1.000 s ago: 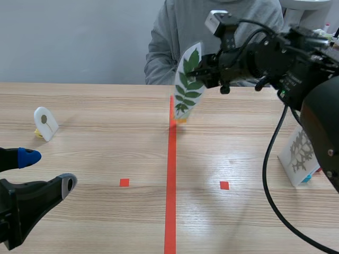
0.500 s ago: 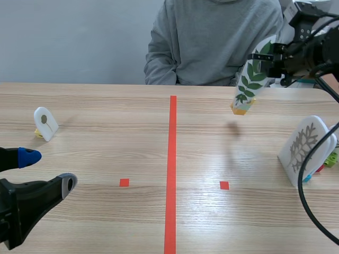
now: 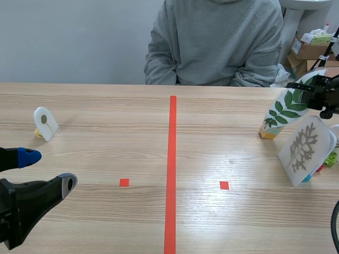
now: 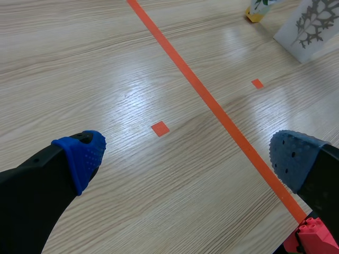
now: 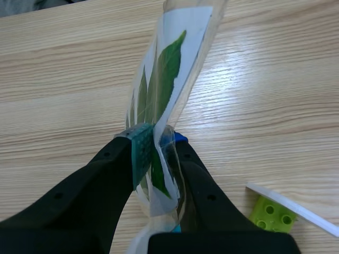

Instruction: Do the leaf sorting experiment

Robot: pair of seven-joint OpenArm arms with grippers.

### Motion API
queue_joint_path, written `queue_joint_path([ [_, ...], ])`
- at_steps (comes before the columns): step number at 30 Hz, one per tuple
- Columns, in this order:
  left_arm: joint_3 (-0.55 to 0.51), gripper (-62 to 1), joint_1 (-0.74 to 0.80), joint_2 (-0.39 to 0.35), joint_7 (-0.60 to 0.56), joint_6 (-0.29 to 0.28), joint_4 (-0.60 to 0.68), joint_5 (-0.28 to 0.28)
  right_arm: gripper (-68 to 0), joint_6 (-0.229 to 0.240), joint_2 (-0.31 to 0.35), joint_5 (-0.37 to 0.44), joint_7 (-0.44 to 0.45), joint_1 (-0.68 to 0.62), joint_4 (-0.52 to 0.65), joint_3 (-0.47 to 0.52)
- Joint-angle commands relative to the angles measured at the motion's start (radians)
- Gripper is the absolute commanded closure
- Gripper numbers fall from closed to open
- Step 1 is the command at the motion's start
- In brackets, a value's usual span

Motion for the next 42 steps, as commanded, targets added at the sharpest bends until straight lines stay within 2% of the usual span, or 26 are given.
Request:
queue_joint_path([
  [1,-0.003,-62.3,-0.003,0.007,-0.016,-0.002,0.023,-0.012,-1.1,0.003,0.016,0.01,0.014,0.02,0.026,-0.003],
  [3,-0.003,-62.3,-0.003,0.007,-0.016,-0.002,0.023,-0.012,-1.2,0.004,0.016,0.01,0.022,0.02,0.026,-0.003],
  [12,-0.003,-62.3,-0.003,0.007,-0.016,-0.002,0.023,-0.012,-13.6,0.011,0.016,0.011,0.035,0.021,0.028,-0.003],
  [17,-0.003,-62.3,-0.003,0.007,-0.016,-0.002,0.023,-0.012,-24.7,0.014,0.016,0.011,0.043,0.021,0.052,-0.003],
  [21,-0.003,-62.3,-0.003,0.007,-0.015,-0.002,0.023,-0.012,-35.7,0.064,0.016,0.011,0.044,0.021,0.066,-0.004],
  [24,-0.003,-62.3,-0.003,0.007,-0.015,-0.002,0.023,-0.012,-41.6,0.065,0.016,0.011,0.044,0.021,0.072,-0.004],
  [30,-0.003,-62.3,-0.003,0.007,-0.015,-0.002,0.023,-0.012,-51.5,0.113,0.016,0.011,0.044,0.02,0.101,-0.004],
  [37,-0.003,-62.3,-0.003,0.008,-0.015,-0.002,0.023,-0.012,-53.2,0.142,0.028,0.015,0.013,0.018,0.124,-0.004],
  [39,-0.003,-62.3,-0.003,0.008,-0.015,-0.002,0.023,-0.012,-53.2,0.16,0.039,0.034,-0.015,-0.001,0.173,-0.004],
  [42,-0.003,-62.3,-0.003,0.007,-0.015,-0.002,0.023,-0.011,-53.1,0.213,0.071,0.074,-0.048,-0.075,0.292,-0.003],
])
